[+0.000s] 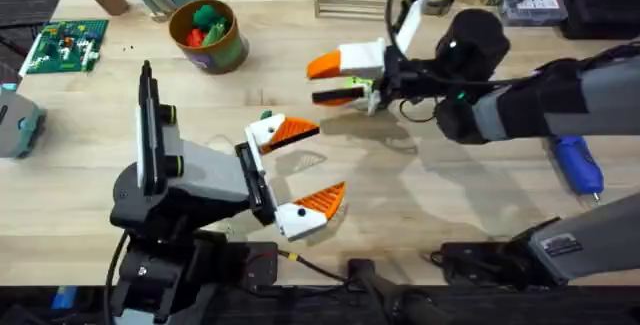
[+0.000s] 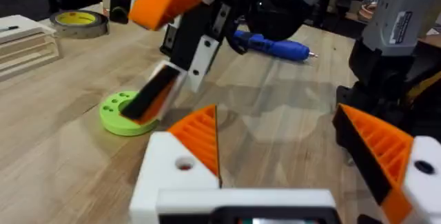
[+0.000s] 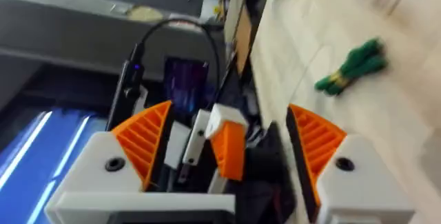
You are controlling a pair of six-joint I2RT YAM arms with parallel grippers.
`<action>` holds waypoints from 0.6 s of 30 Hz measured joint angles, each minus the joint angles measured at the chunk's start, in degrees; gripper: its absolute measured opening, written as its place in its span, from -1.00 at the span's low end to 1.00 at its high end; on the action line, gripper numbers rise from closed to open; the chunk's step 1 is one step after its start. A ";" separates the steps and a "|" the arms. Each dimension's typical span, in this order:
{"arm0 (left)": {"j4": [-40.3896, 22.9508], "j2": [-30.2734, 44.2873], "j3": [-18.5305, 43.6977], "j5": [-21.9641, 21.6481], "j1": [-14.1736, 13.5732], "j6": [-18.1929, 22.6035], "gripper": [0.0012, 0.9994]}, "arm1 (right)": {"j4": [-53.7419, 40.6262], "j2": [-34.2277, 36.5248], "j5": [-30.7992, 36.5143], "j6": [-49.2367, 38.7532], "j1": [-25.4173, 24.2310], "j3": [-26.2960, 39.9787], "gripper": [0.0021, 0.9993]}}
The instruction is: Pick up the gripper from the table and insert it into the empty holder that is missing its gripper. Then pick up a screw, insert it into the mounting hole, and use the screwdriver to tighten it. Finally, clean up the table by picking up the vegetable and placing it into the bucket.
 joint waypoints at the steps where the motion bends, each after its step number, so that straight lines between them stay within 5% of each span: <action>1: 0.00 0.01 0.00 0.00 0.00 0.00 0.99 | 0.00 0.02 0.21 -1.05 -0.94 0.00 0.87; 18: 0.00 0.02 0.00 0.02 0.00 0.00 0.99 | -4.01 0.00 0.00 -16.66 -15.10 0.90 0.88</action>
